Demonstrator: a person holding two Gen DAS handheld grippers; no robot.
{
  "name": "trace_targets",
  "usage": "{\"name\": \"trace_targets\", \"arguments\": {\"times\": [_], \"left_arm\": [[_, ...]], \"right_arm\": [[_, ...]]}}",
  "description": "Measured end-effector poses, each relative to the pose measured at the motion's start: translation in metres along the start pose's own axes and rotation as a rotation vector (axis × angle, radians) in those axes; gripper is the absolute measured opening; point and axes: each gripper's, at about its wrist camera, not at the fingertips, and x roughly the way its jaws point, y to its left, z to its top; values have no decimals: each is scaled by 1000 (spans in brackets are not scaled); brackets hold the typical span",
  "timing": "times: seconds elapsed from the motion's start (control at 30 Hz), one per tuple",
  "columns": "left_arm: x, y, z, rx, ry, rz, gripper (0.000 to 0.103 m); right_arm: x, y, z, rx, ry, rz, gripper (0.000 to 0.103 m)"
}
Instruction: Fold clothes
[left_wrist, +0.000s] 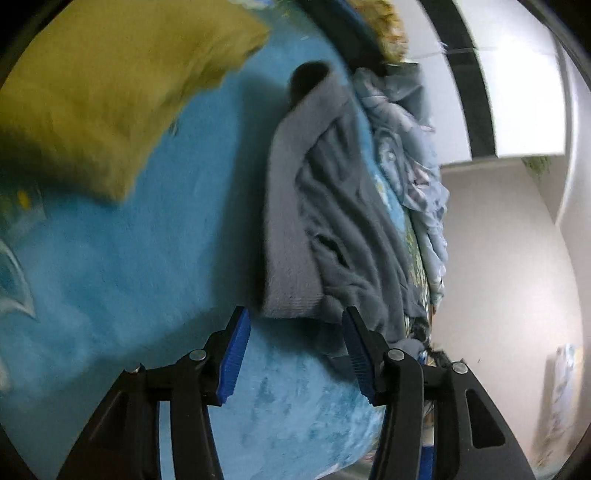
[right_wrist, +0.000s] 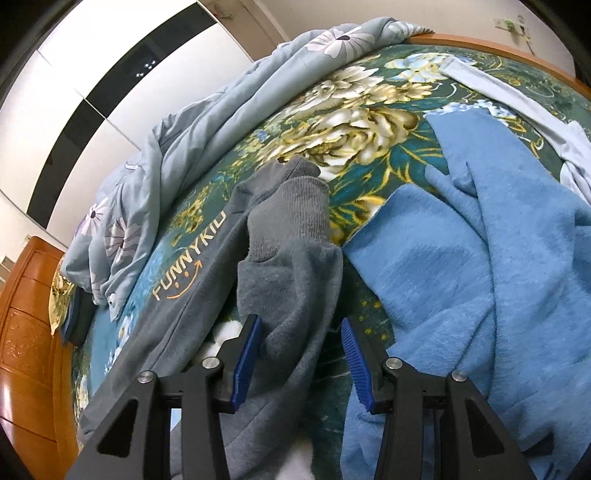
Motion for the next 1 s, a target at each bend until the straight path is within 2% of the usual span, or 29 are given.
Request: {"name": "trace_targets", "arguments": {"times": [0.07,0.13,0.27,0.37,0.4,0.43,0.47,0.53,0.63,0.73,0.8,0.9,1.0], "left_arm": [[9,9,0,-84,5,-55,53],[10,12,2,-144,-26,-97,53],[15,12,5,-216,-76,-129,53],[17,11,9,-236,-96,-130,51],[15,10,11,-236,-115,-121,39],[14,9,13,-231,-135,-103,17],[12,8,16,-223,-151,-90,12],[4,-1,20,-190,-172,-82,10],[-29,-24,29,-101,-246,-124,8],[-75,-49,32,16,-344,-171,8],[-103,-52,24,74,-392,-160,8],[-111,-21,11,74,-358,-123,9],[-98,28,1,-12,-288,-64,8]], "right_arm": [[1,-2,0,6,5,3,48],[1,-2,-1,-5,12,2,48],[0,-2,-1,-17,18,11,46],[-2,-1,-2,-28,22,23,24],[-3,-1,-2,-35,25,27,13],[-5,0,-2,-42,27,29,9],[-7,1,-2,-49,28,29,9],[-13,4,-1,-56,25,38,7],[-29,11,7,-55,7,89,6],[-62,17,10,-83,-48,162,6],[-87,18,6,-122,-89,208,6],[-119,15,-4,-175,-132,263,6],[-114,-12,-35,-186,-52,208,6]]}}
